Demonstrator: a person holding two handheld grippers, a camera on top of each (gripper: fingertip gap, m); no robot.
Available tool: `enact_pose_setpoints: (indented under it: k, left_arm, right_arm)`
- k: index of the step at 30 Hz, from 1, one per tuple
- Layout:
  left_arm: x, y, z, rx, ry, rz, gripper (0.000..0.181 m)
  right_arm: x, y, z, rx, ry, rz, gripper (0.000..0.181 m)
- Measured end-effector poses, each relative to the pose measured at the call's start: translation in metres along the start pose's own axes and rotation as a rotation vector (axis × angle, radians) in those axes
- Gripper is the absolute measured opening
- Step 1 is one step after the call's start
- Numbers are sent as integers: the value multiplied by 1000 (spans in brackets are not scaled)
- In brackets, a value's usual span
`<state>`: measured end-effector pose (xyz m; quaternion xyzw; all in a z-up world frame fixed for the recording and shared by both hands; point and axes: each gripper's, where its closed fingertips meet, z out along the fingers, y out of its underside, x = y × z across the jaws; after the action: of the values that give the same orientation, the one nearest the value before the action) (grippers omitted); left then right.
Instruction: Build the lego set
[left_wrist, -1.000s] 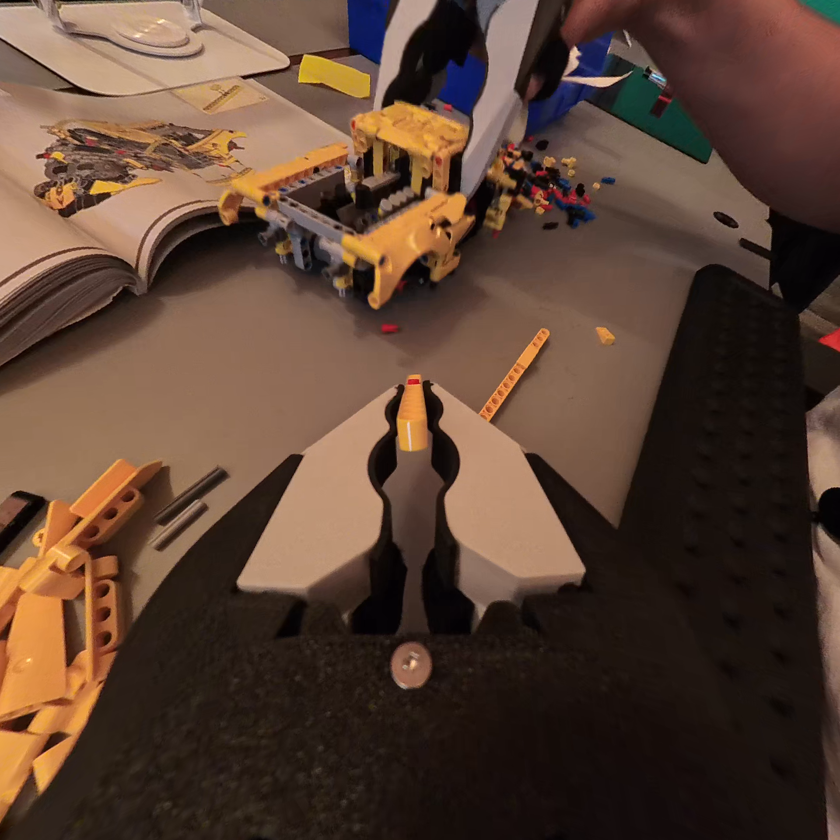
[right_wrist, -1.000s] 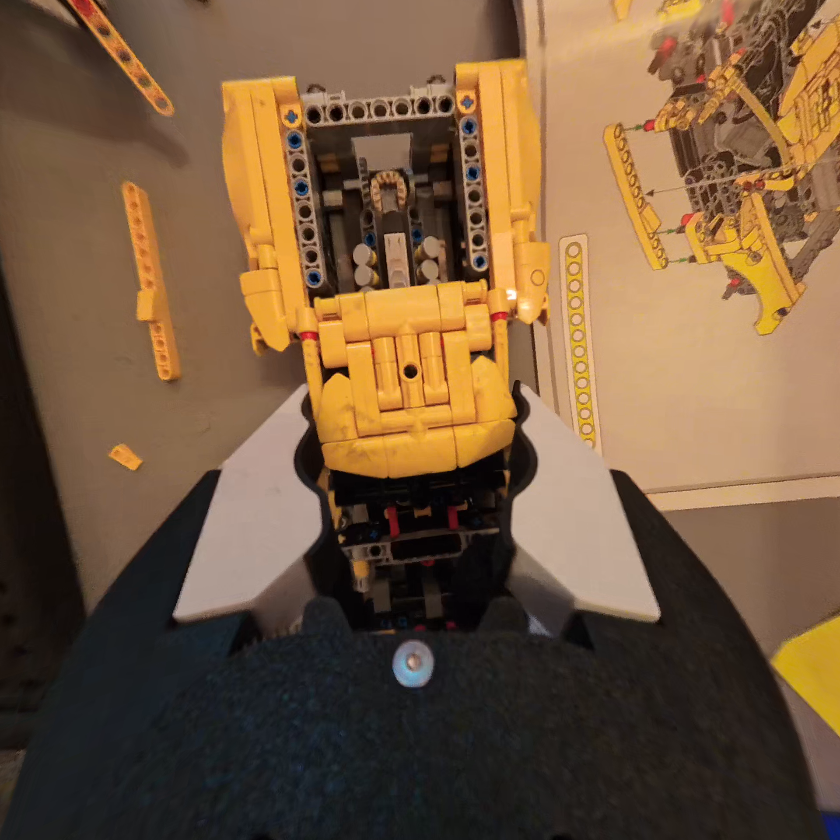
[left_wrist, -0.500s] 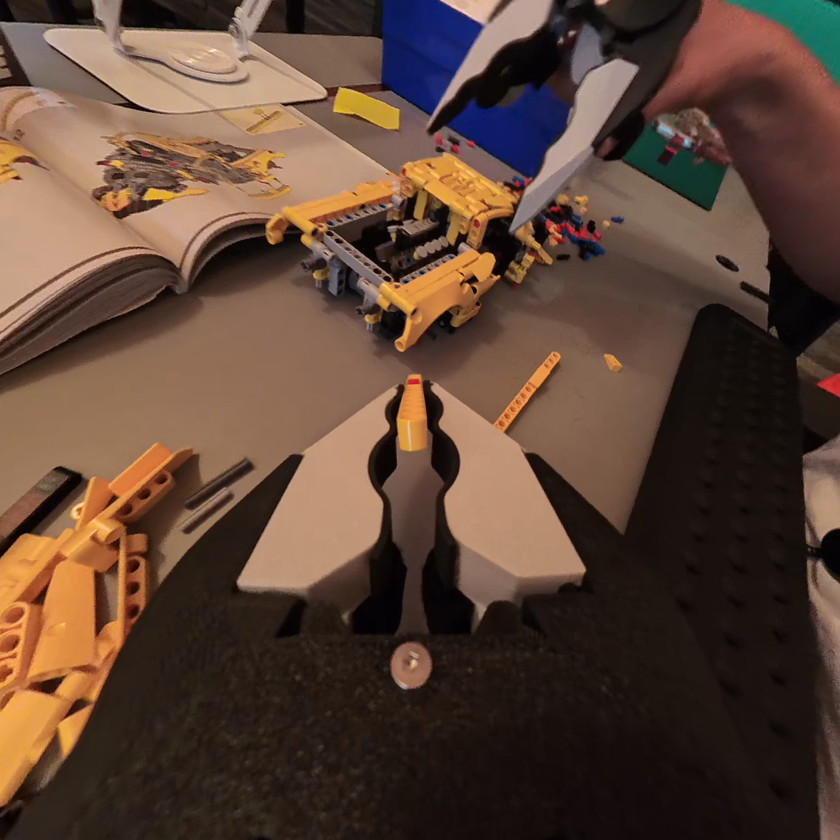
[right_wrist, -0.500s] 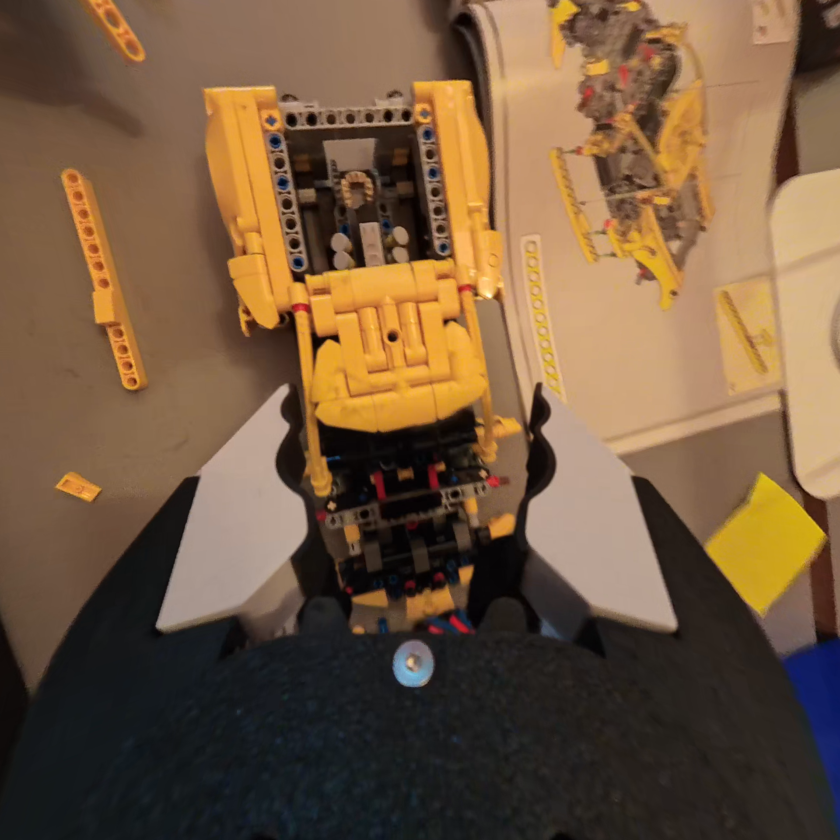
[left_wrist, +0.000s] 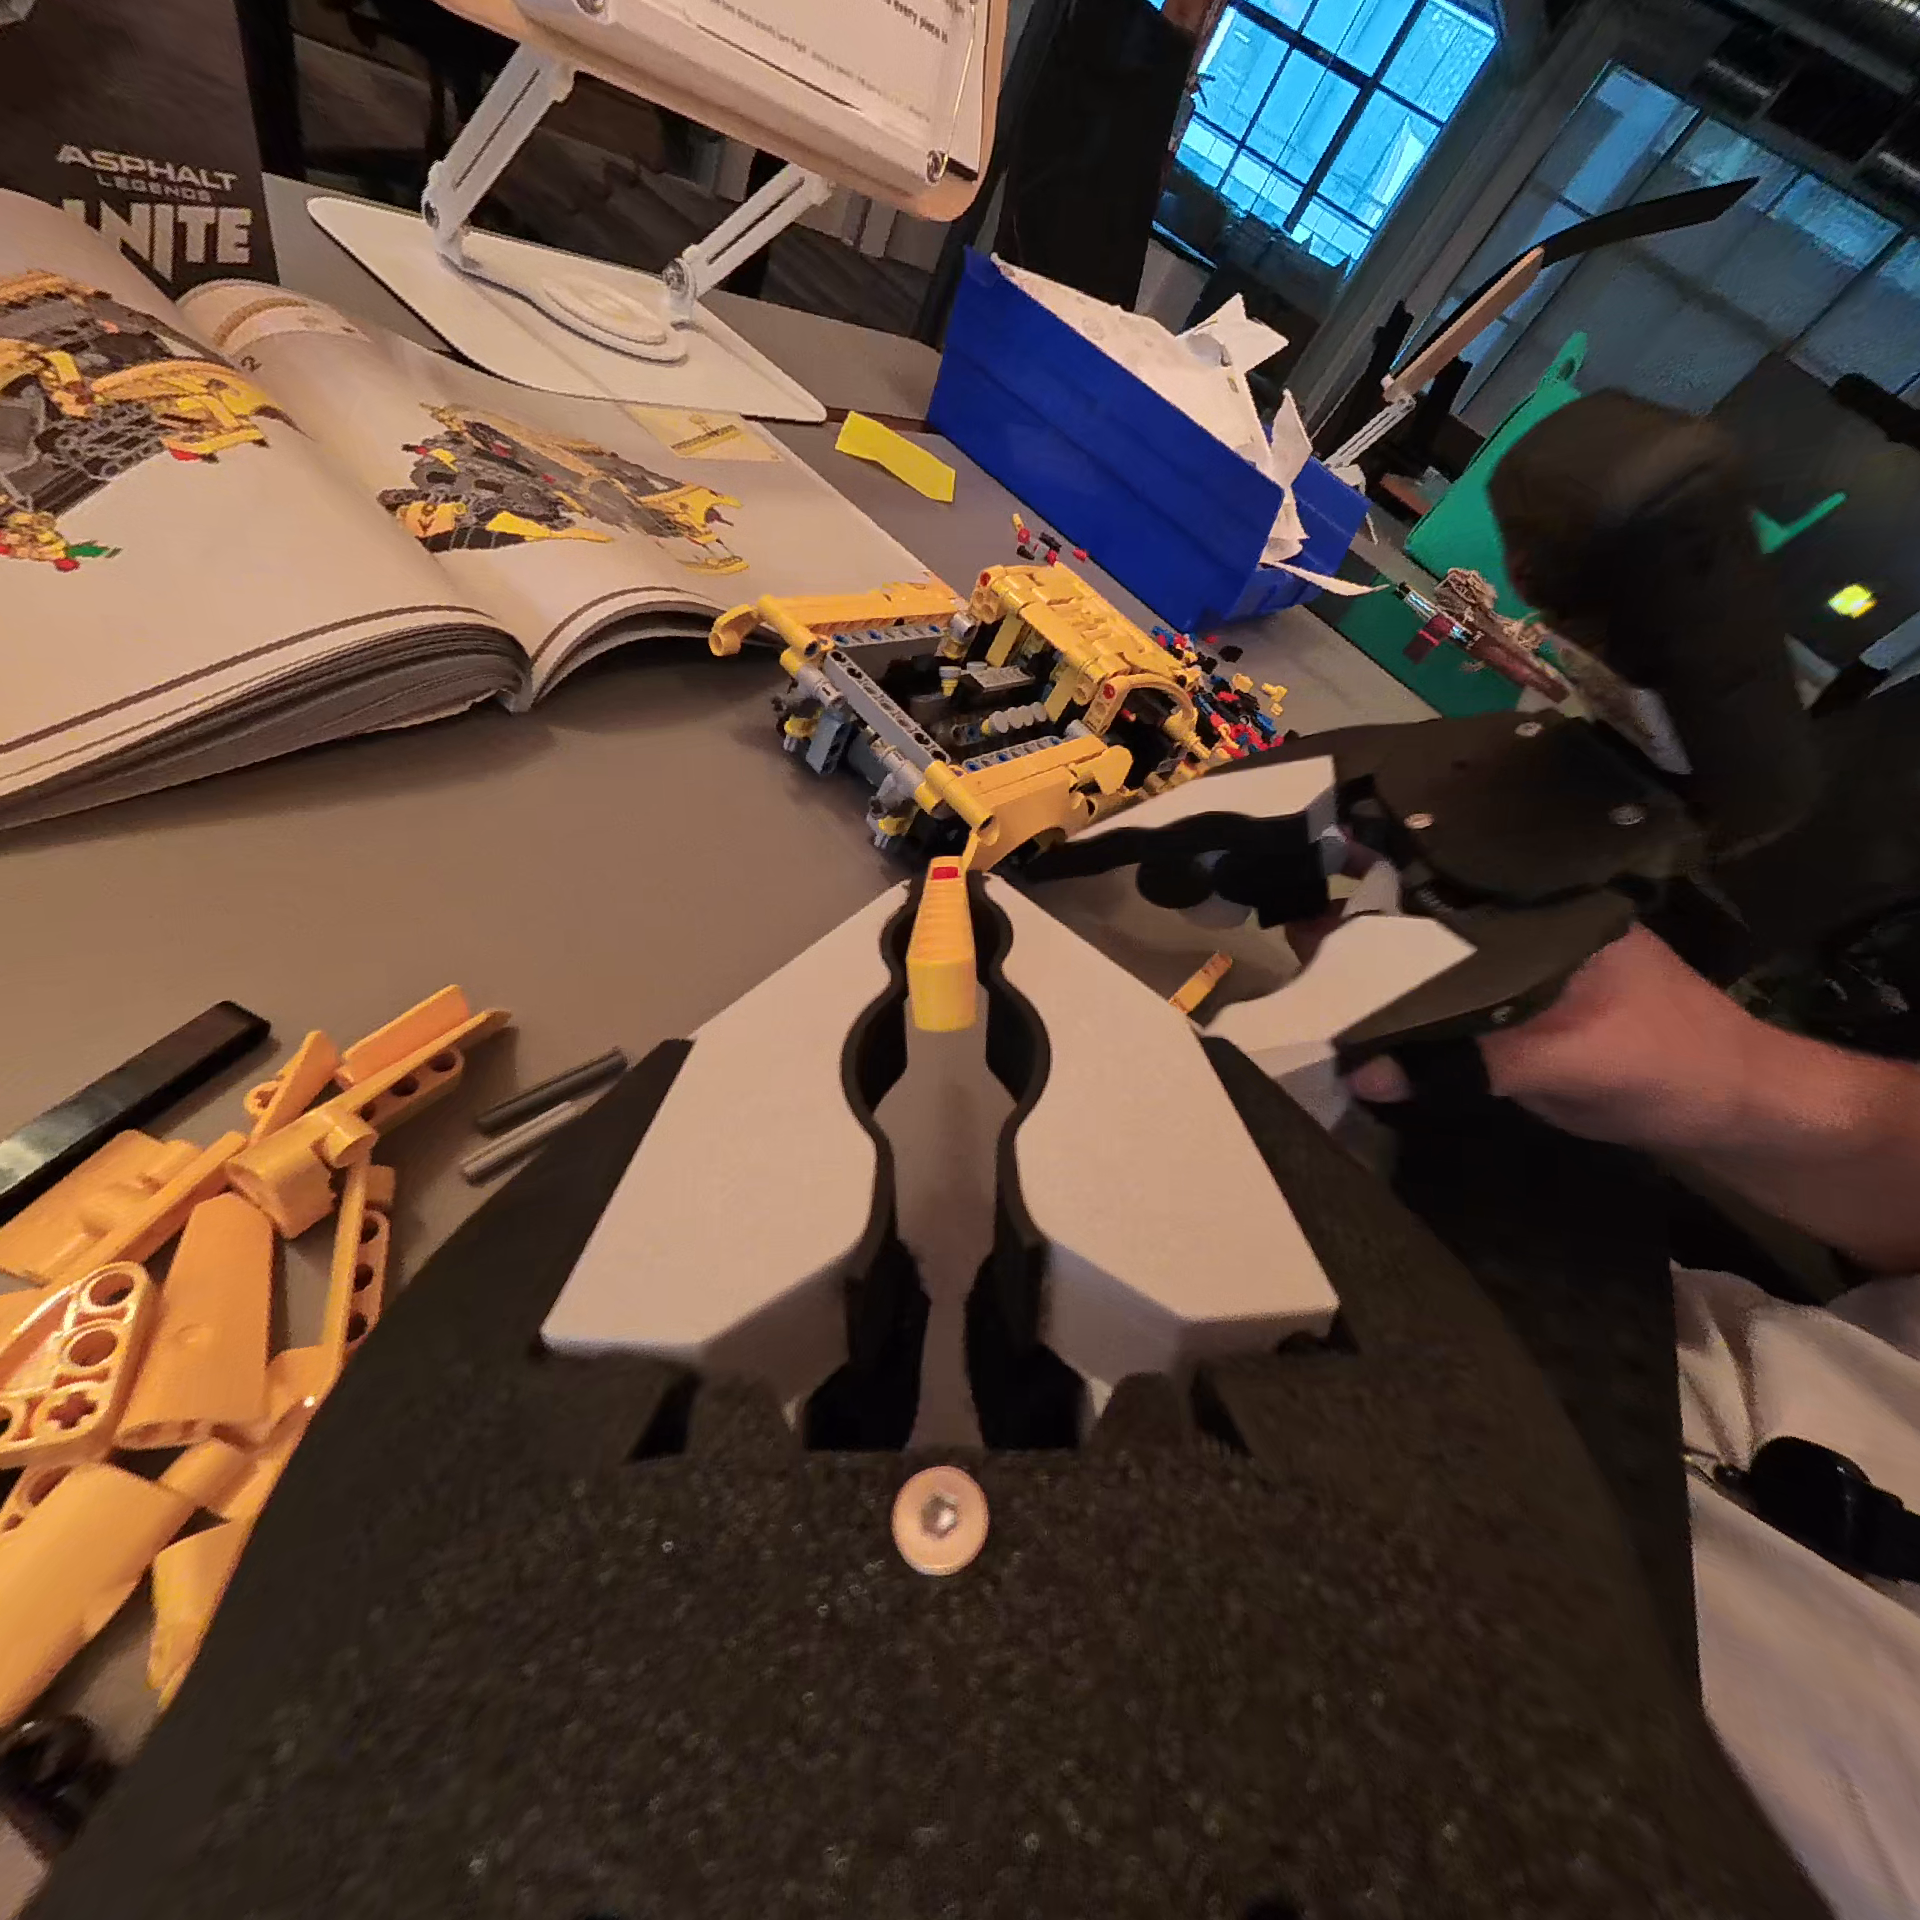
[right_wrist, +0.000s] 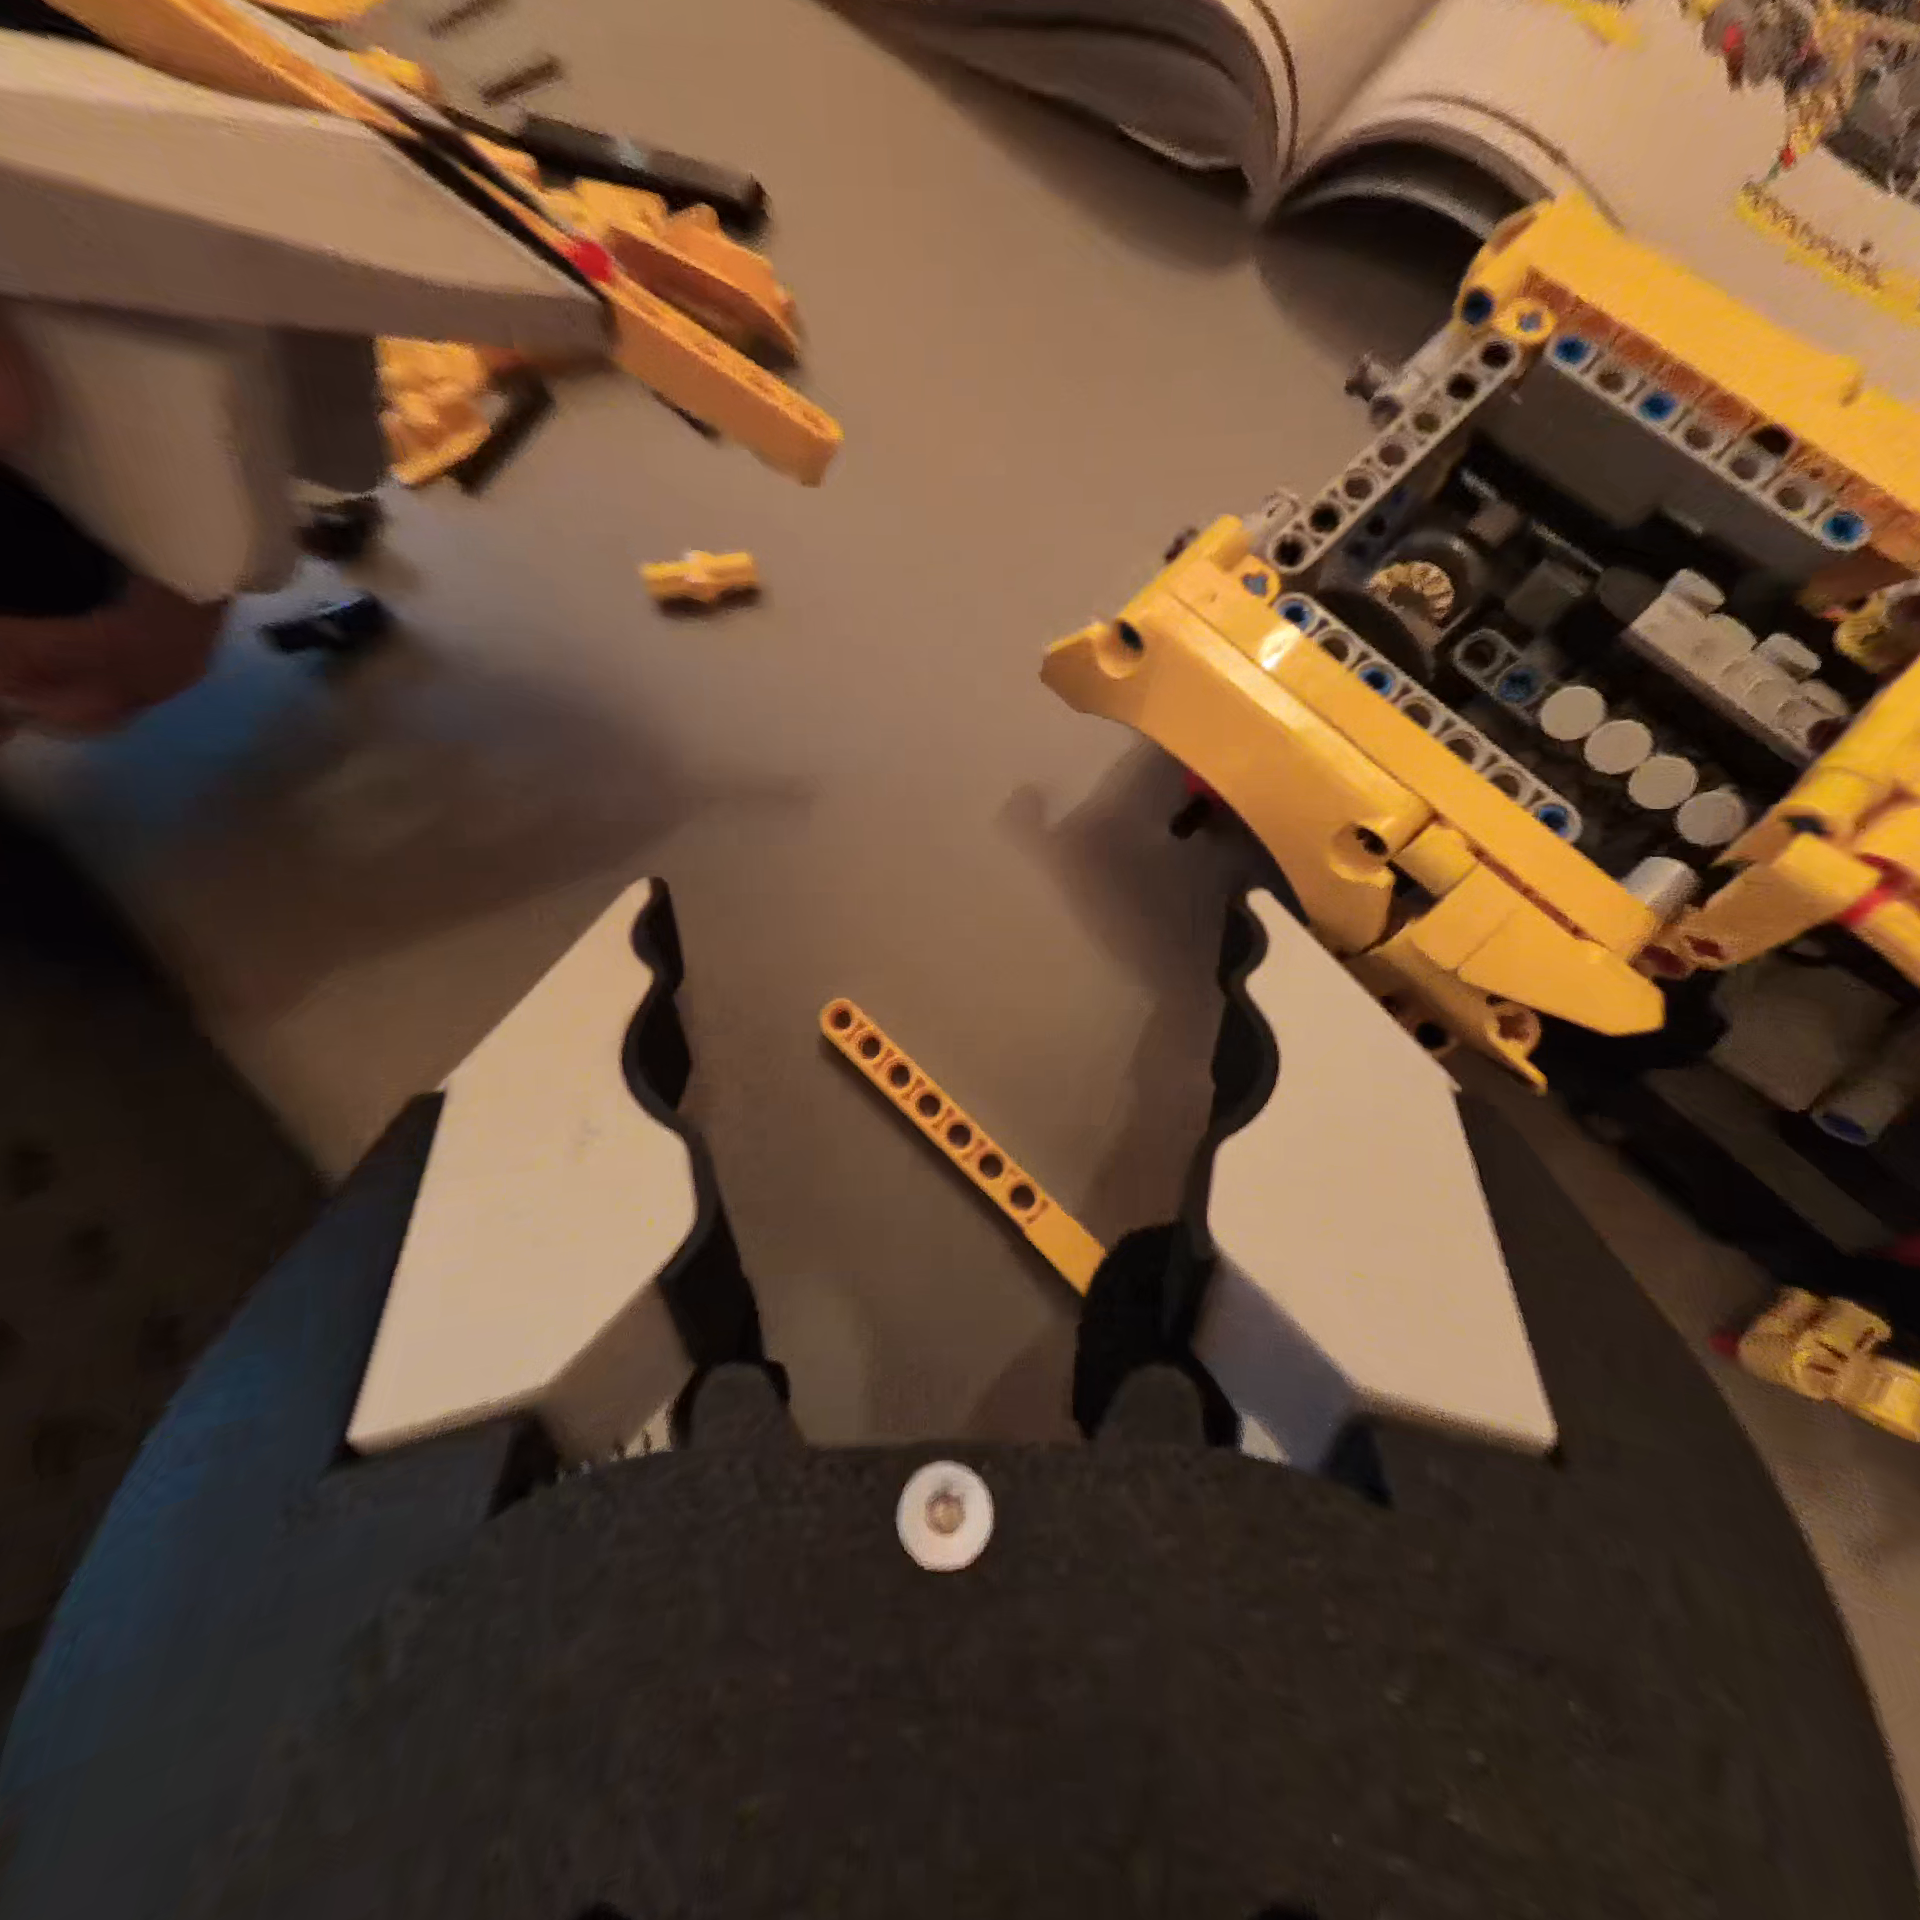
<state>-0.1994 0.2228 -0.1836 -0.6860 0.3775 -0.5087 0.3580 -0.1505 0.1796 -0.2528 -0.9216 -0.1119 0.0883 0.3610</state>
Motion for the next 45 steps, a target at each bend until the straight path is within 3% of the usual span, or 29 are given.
enact_pose_setpoints:
  k: [8,20,23,25,28,33,37,42,45]
  left_arm:
    - [7,-2,-1,12,22,12,7]
    - [8,1,2,-5,35,8,7]
    - [8,1,2,0,39,-3,7]
    - [7,0,1,1,35,-5,7]
    - [6,0,1,6,33,-10,7]
    - [4,-3,-1,19,23,-14,7]
    - [-2,-7,-6,50,16,-48,7]
    - [-4,-10,-8,66,16,-67,7]
    - [-5,-9,-8,64,11,-63,7]
  right_arm:
    - [5,-8,23,-16,54,57,110]
    - [-7,-12,18,40,-108,47,110]
    - [-21,-7,10,25,-207,37,84]
    - [-32,-7,6,42,-287,69,84]
    - [-20,-3,6,41,-231,61,77]
    - [-10,-22,-9,76,-91,-124,60]
    - [38,-43,-29,95,106,-255,42]
    - [47,-41,-4,-63,4,-405,49]
    - [48,-41,9,-113,45,-544,36]
